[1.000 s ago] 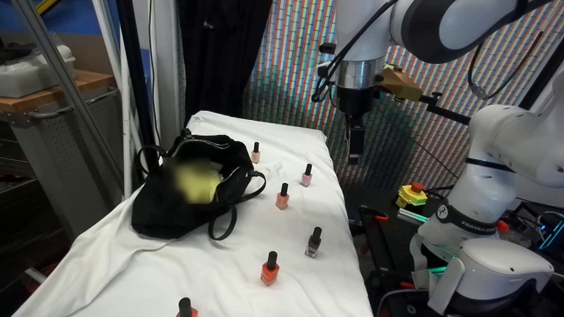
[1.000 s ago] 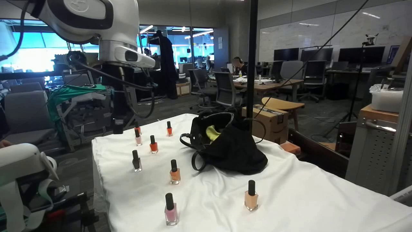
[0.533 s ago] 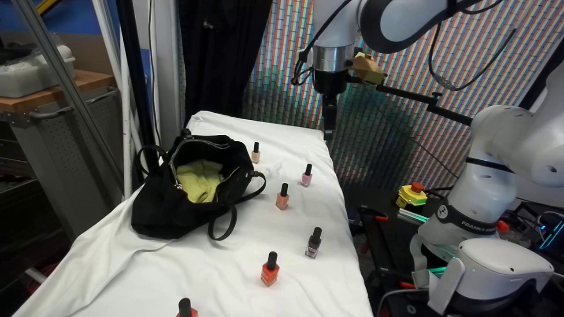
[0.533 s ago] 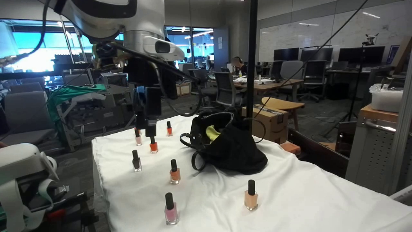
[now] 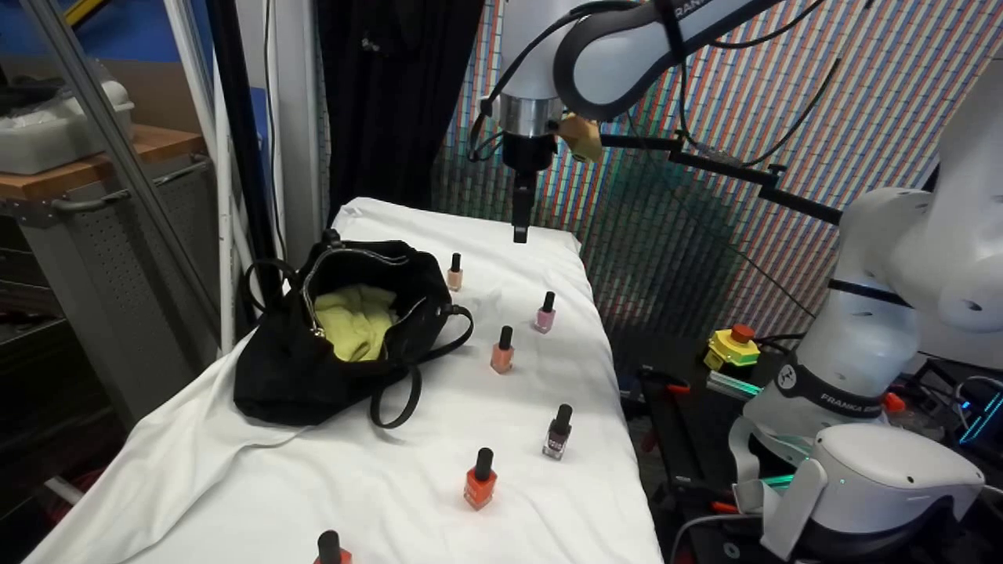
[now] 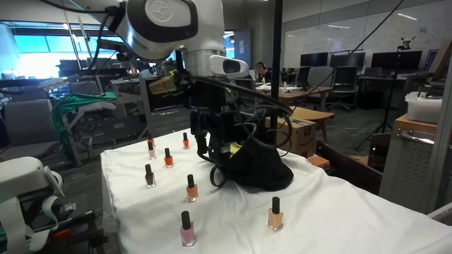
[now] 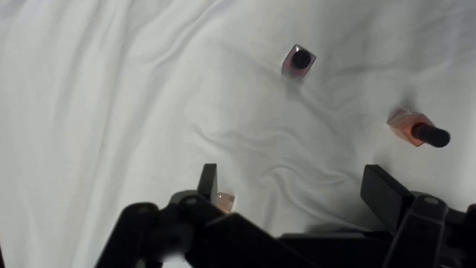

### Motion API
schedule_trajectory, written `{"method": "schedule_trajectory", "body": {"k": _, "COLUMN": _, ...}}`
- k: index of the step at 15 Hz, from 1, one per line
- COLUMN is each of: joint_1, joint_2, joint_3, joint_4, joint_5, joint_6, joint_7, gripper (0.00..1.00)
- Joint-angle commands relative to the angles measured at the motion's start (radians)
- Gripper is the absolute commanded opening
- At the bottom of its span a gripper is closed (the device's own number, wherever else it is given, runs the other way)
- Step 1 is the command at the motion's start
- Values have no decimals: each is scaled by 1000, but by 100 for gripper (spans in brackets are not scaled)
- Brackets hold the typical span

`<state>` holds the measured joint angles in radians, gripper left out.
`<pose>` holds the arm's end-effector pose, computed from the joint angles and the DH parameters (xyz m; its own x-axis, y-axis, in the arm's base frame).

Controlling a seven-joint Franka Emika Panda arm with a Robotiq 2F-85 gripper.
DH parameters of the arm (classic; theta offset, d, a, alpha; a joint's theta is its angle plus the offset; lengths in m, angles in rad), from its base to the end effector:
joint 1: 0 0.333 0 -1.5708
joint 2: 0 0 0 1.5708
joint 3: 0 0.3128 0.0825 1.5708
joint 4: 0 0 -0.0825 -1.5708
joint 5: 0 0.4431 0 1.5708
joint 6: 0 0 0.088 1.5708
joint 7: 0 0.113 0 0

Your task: Pick up the nail polish and put them in the bag

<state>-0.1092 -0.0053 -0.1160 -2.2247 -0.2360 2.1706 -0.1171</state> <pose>0.5503 -0.1365 0.3281 0.9963 0.0228 -0.0825 0.0372 -0.9835 0.1773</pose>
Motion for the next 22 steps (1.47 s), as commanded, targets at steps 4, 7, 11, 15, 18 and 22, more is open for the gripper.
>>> {"method": "schedule_trajectory", "body": {"k": 4, "joint_1": -58, "joint_2": 279, "joint_3": -25, "joint_4": 225, "joint_5": 50, "joint_6": 105, "joint_7": -131, "gripper": 100}}
{"method": "schedule_trajectory", "body": {"k": 7, "joint_1": -92, "joint_2": 369, "joint_3": -10, "joint_4": 316, "joint_5": 118, "joint_6": 103, "joint_7": -185, "gripper": 100}}
{"method": "schedule_trajectory", "body": {"k": 11, "joint_1": -120, "joint_2": 447, "joint_3": 10, "joint_4": 387, "joint_5": 195, "joint_6": 92, "joint_7": -211, "gripper": 100}}
{"method": "schedule_trajectory", "body": {"k": 15, "joint_1": -124, "joint_2": 503, "joint_3": 14, "joint_4": 419, "joint_5": 216, "joint_6": 129, "joint_7": -186, "gripper": 100}}
{"method": "schedule_trajectory", "body": {"k": 18, "joint_1": -117, "joint_2": 542, "joint_3": 10, "joint_4": 429, "joint_5": 193, "joint_6": 172, "joint_7": -174, "gripper": 100}}
{"method": "schedule_trajectory", "body": {"k": 22, "joint_1": -115, "joint_2": 581, "joint_3": 10, "joint_4": 426, "joint_5": 183, "joint_6": 221, "joint_7": -171, "gripper": 100}}
